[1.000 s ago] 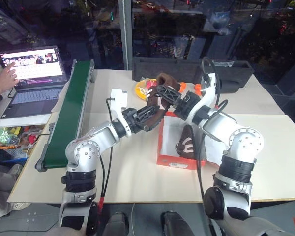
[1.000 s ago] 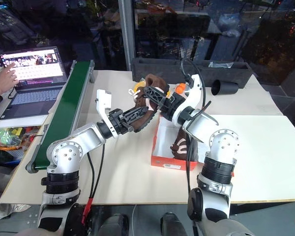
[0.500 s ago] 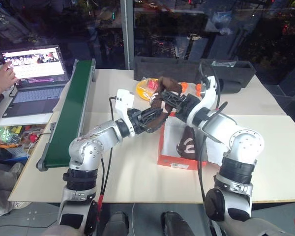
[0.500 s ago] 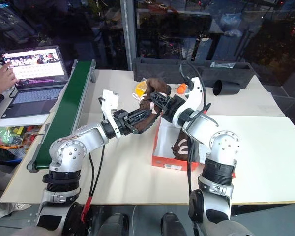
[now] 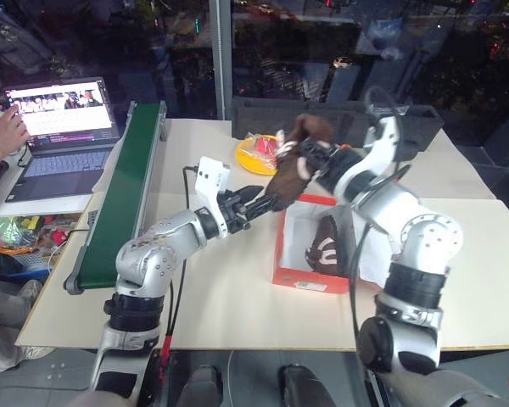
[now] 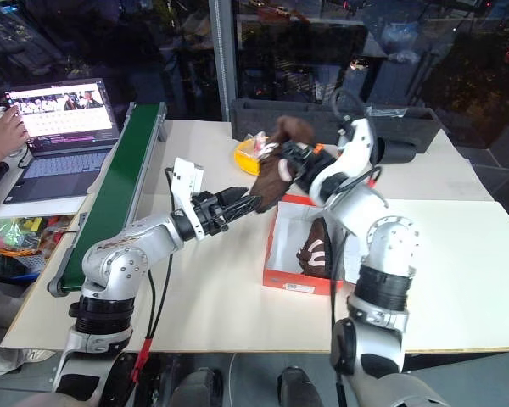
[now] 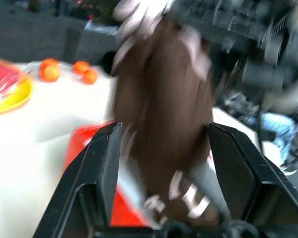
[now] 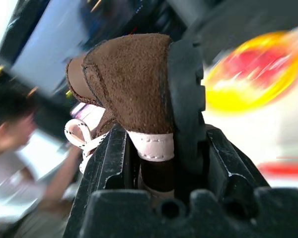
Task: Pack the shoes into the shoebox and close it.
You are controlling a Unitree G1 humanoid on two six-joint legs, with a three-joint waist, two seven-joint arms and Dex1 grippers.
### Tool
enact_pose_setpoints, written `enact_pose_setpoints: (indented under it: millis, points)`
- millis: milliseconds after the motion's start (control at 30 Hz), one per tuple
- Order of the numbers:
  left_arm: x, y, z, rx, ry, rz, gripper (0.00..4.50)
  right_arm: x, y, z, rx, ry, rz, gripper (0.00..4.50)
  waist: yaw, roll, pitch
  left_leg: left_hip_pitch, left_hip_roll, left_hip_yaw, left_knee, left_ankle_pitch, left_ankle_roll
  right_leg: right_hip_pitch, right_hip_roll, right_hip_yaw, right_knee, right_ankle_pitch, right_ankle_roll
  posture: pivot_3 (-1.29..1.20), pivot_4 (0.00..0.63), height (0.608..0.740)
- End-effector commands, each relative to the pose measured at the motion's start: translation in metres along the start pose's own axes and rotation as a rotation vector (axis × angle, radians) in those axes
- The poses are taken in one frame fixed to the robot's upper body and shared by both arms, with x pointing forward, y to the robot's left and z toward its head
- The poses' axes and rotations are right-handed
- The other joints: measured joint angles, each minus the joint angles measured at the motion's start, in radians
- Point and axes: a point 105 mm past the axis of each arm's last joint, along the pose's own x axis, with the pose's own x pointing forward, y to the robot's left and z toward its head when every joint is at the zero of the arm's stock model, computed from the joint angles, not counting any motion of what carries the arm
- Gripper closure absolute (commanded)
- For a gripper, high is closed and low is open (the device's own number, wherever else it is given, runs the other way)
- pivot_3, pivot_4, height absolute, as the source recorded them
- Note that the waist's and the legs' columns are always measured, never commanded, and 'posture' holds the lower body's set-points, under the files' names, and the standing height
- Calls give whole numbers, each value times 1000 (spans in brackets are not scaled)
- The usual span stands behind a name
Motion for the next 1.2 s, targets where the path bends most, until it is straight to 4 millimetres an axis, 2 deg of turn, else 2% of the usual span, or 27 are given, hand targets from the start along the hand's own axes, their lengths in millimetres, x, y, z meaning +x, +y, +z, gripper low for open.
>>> enact_pose_setpoints:
  millis: [33, 167, 300, 433, 567, 733, 900, 967, 1100, 1200]
  points:
    - [-7, -14, -9, 175, 48, -136, 1571, -2, -13, -2, 1, 125, -44, 2759, 1, 0, 0, 0, 0, 0, -1, 0, 0, 0, 0, 0, 0, 0, -1, 0, 150, 719]
    - [-14, -27, -18, 231, 81, -259, 1571, -8, -28, -18, 8, 264, -98, 2759, 1, 0, 0, 1, 0, 1, -8, 0, 0, -2, 0, 0, -1, -2, -4, 0, 150, 719]
    - [-15, -37, -24, 259, 92, -333, 1571, -13, -43, -51, -8, 406, -161, 2759, 1, 0, 0, 1, 0, 0, -13, 0, 1, -4, 0, 0, 0, -6, -5, 0, 150, 719]
    - [-12, -40, -28, 279, 101, -349, 1571, -12, -49, -77, 9, 478, -191, 2759, 0, 0, 0, 0, 0, 0, -13, -1, 2, -4, 0, 0, -1, -7, -5, 0, 150, 719]
    - [-9, -41, -29, 278, 98, -343, 1571, -6, -48, -99, 27, 523, -204, 2759, 1, 0, 0, 1, 0, 0, -13, -1, 2, -4, 0, 0, 0, -7, -5, 0, 150, 719]
    - [-8, -41, -31, 279, 97, -336, 1571, 1, -47, -109, 43, 540, -223, 2759, 0, 1, 0, 1, 0, 0, -13, -1, 2, -4, 0, 0, 1, -7, -5, 0, 150, 719]
    - [-8, -39, -32, 287, 99, -320, 1571, 10, -46, -106, 39, 528, -234, 2759, 1, 1, 0, 1, 0, 0, -12, -1, 2, -4, 0, -1, 1, -7, -5, 0, 150, 719]
    - [-6, -40, -32, 289, 96, -317, 1571, 16, -51, -125, 21, 570, -266, 2759, 0, 1, 0, 2, 0, 0, -12, -1, 2, -4, 0, -1, 1, -7, -5, 0, 150, 719]
    - [-4, -41, -32, 294, 90, -316, 1571, 20, -63, -147, -14, 612, -318, 2759, -1, 1, 0, 3, 0, 0, -12, -1, 2, -2, 0, -1, 1, -7, -5, 0, 150, 719]
    - [-3, -41, -30, 299, 81, -310, 1571, 12, -84, -178, -45, 692, -385, 2759, 2, 1, -1, 4, 0, 0, -12, -1, 2, 0, 0, -1, 1, -7, -5, 0, 150, 719]
